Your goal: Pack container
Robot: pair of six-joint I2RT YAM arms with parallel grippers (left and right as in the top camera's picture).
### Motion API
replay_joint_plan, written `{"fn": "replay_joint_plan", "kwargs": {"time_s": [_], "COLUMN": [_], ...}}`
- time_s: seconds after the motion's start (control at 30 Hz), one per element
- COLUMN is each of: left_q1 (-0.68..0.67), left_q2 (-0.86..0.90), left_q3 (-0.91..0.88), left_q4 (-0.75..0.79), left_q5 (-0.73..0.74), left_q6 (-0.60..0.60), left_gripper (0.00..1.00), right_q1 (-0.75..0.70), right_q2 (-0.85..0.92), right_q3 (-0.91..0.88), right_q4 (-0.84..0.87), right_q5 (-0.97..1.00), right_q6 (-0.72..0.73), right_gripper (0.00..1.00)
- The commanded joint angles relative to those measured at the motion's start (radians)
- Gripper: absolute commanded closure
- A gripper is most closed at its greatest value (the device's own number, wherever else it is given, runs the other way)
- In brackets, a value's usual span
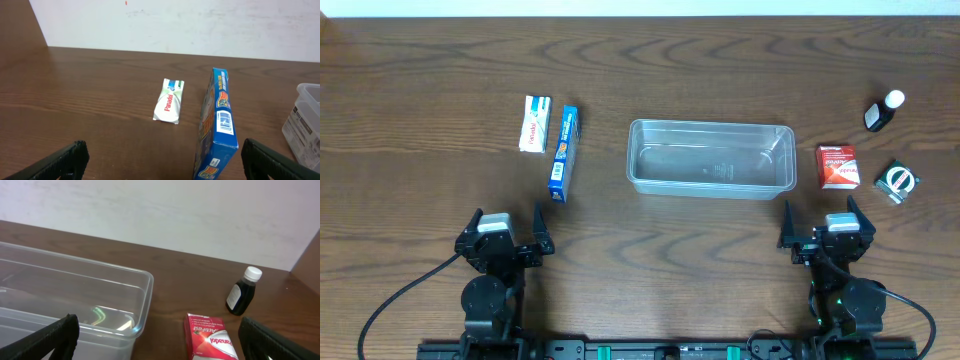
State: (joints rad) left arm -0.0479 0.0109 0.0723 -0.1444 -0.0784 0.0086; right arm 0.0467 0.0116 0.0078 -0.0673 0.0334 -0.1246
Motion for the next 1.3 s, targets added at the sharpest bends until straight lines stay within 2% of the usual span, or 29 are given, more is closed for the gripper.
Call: {"fn": "replay_joint_plan", "kwargs": {"time_s": [0.0, 1.13, 1.27], "left_q1": [-0.004, -0.004, -0.004], "left_q2": [-0.007, -0.007, -0.007], "left_q3": [-0.032, -0.032, -0.032], "left_q4": [-0.002, -0.002, 0.073], "left_q5": [-0.008, -0.008, -0.007], "left_q6": [0.017, 0.017, -0.010], "left_gripper": [0.02, 0.02, 0.02], "right_q1": [-0.008, -0.008, -0.008], "right_q2": [-0.005, -0.005, -0.005], "right_q3": [-0.002, -0.002, -0.002], "right_q4": [-0.004, -0.005, -0.004], "right_q5": [0.000, 0.000, 0.000], "right_q6": [-0.004, -0.004, -0.004], "right_gripper": [0.01, 0.01, 0.01]}}
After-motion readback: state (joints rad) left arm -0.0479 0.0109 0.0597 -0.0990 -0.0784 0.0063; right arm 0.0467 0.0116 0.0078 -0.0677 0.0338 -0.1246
